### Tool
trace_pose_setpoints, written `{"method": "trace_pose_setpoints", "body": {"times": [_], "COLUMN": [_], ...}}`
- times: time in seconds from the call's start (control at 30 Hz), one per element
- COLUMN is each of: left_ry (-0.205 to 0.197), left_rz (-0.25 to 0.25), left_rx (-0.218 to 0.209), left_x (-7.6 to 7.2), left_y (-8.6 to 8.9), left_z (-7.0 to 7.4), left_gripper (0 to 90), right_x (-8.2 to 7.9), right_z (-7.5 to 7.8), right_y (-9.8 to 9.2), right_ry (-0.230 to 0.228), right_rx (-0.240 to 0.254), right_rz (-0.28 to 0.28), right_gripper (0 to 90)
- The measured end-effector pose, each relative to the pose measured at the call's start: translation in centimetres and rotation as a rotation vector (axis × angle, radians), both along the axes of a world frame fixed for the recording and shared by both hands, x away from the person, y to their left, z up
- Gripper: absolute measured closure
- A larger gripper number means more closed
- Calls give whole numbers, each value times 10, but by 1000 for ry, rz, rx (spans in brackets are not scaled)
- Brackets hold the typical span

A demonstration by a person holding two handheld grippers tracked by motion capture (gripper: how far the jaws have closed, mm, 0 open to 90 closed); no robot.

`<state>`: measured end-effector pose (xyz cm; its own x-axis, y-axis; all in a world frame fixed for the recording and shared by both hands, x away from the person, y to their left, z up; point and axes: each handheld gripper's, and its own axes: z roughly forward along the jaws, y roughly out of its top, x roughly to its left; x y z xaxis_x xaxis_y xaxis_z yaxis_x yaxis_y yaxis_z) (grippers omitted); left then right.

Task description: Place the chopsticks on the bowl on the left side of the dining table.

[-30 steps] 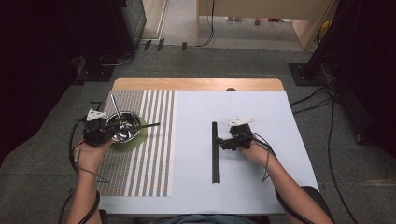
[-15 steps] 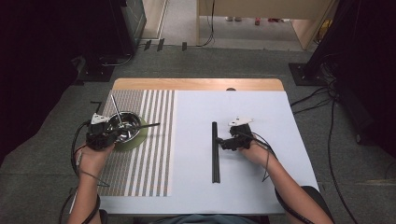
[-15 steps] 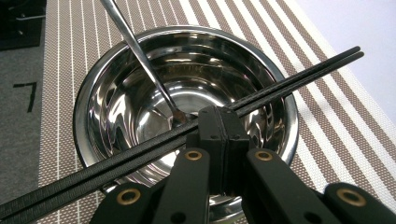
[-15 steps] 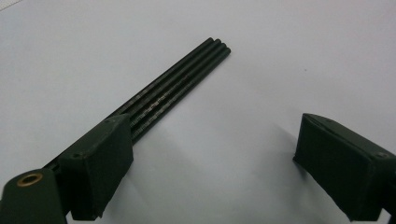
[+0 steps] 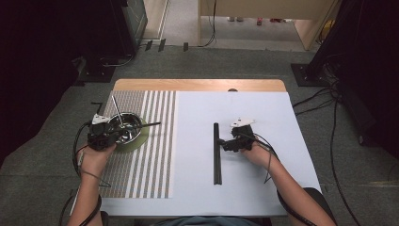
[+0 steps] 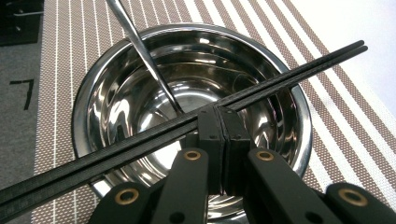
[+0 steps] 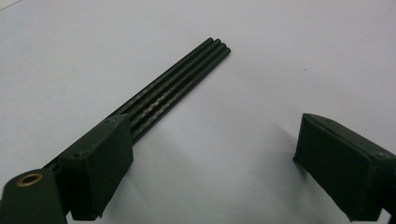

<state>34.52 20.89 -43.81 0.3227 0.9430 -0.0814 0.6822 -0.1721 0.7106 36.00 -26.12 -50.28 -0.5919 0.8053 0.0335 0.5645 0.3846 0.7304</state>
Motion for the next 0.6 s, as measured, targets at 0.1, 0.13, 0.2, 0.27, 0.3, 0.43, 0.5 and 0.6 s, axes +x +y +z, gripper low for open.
{"method": "trace_pose_setpoints", "body": {"times": [0.1, 0.13, 0.2, 0.27, 0.3, 0.43, 0.5, 0.6], "left_ry": [-5, -5, -5, -7, -8, -13, -8, 6], "left_rz": [-2, -4, -1, -1, -1, 4, 9, 15], "left_rx": [-1, 0, 0, -4, -5, -14, -15, -20], "left_x": [1, 1, 2, 2, 2, 1, 0, -1], "left_y": [-2, -2, -3, -2, -2, 0, 2, 5], "left_z": [0, 0, 0, -1, -1, 1, 1, 1], "left_gripper": [896, 895, 892, 887, 885, 866, 864, 866], "right_x": [0, 0, 0, 0, 0, 0, 0, 0], "right_z": [0, 0, 0, 0, 0, 0, 0, 0], "right_y": [0, 0, 0, 0, 0, 0, 0, 0], "right_ry": [0, 0, 0, 0, 0, 0, 0, 0], "right_rx": [-1, 0, 0, 0, 0, 0, 0, 0], "right_rz": [0, 0, 0, 0, 0, 0, 0, 0], "right_gripper": [110, 111, 110, 111, 111, 111, 111, 110]}}
